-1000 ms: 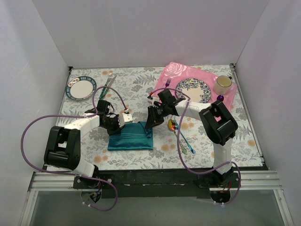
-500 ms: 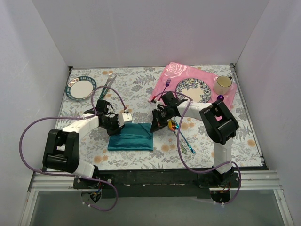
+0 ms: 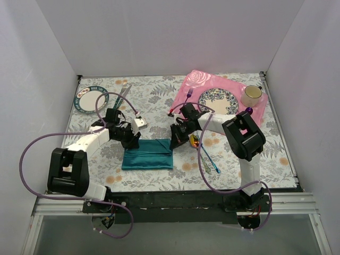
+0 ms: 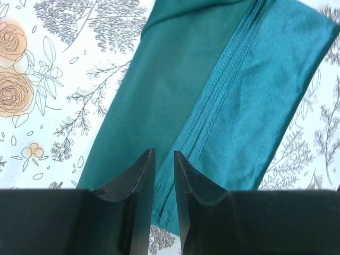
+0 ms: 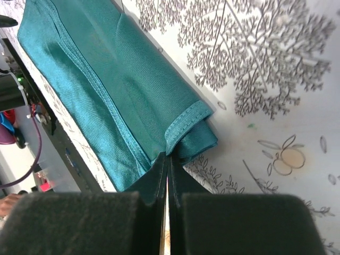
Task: Fold the napkin into a case and place the utensils inside
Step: Fold the lower triangle-folded napkin at the center of the board.
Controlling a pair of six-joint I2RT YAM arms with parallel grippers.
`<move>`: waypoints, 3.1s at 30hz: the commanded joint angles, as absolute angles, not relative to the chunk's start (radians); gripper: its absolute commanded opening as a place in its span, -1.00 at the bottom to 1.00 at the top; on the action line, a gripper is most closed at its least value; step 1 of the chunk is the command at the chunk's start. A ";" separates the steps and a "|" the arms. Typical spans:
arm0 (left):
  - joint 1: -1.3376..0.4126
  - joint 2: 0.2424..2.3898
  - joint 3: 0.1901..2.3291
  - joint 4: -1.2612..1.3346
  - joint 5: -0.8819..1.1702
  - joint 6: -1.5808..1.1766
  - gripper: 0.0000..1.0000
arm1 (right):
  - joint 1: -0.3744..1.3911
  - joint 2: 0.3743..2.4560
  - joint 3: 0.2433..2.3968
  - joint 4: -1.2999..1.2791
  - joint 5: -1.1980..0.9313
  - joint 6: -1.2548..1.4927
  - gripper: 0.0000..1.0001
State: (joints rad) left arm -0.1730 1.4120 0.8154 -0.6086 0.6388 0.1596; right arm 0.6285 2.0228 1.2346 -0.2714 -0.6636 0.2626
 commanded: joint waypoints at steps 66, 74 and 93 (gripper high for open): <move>-0.433 1.436 0.692 -0.321 0.393 0.218 -0.67 | 0.575 1.876 1.298 -0.446 -0.684 0.089 -0.19; -0.431 1.436 0.718 -0.336 0.403 0.210 -0.83 | 0.597 1.884 1.195 -0.391 -0.692 0.146 -0.23; -0.431 1.430 0.764 -0.351 0.468 0.176 -1.00 | 0.630 1.959 1.180 -0.334 -0.647 0.212 -0.54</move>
